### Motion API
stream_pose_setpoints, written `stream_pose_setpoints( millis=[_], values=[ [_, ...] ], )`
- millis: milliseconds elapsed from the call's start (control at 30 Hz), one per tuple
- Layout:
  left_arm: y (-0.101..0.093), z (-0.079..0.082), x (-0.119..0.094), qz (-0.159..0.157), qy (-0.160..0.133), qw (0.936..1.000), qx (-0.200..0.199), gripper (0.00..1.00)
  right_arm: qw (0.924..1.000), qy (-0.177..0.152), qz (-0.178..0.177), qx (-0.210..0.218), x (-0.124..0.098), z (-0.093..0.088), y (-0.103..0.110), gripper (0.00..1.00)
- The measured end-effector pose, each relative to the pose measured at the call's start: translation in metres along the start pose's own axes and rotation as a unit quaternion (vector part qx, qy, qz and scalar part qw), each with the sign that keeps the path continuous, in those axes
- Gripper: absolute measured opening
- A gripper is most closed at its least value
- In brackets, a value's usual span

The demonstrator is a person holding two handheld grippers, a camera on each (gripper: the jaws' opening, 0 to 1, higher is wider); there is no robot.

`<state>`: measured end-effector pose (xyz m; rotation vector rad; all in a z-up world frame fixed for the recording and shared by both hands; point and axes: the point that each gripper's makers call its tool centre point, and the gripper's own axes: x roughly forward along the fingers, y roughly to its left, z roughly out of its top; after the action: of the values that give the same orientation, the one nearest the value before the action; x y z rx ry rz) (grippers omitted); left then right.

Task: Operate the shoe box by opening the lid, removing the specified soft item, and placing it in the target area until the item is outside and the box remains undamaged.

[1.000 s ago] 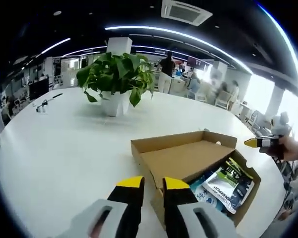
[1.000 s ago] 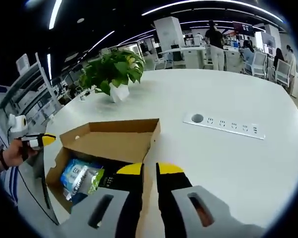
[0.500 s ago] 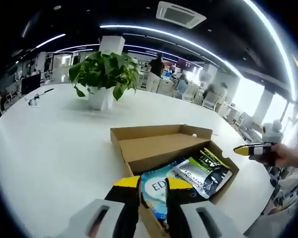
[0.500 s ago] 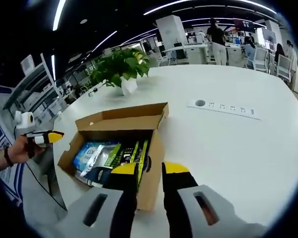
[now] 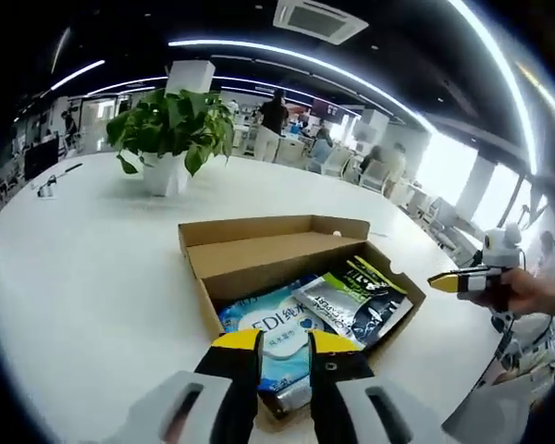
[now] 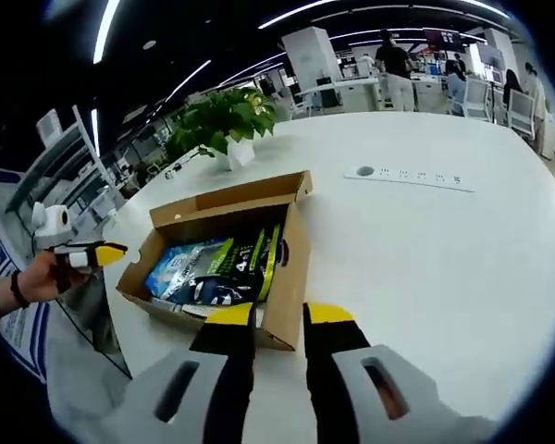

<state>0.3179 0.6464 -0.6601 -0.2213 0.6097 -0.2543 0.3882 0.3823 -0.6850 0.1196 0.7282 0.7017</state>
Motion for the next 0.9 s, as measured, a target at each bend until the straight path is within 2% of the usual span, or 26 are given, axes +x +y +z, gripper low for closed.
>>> stream_pose_setpoints(
  millis=[267, 567, 667, 900],
  values=[
    [-0.015, -0.002, 0.011, -0.017, 0.006, 0.9998, 0.005, 0.19, 0.9999, -0.013, -0.009, 0.007, -0.009, -0.003, -0.004, 0.15],
    [-0.032, -0.004, 0.036, -0.039, 0.026, 0.9987, 0.017, 0.19, 0.9993, -0.029, -0.005, 0.024, -0.02, -0.016, -0.003, 0.17],
    [-0.034, -0.015, 0.049, -0.041, 0.059, 0.9969, 0.033, 0.19, 0.9991, -0.031, -0.004, 0.027, -0.025, -0.021, -0.002, 0.17],
    [-0.04, -0.022, 0.071, -0.054, 0.088, 0.9944, 0.023, 0.19, 0.9989, -0.026, -0.014, 0.037, -0.039, -0.036, -0.008, 0.16]
  ],
)
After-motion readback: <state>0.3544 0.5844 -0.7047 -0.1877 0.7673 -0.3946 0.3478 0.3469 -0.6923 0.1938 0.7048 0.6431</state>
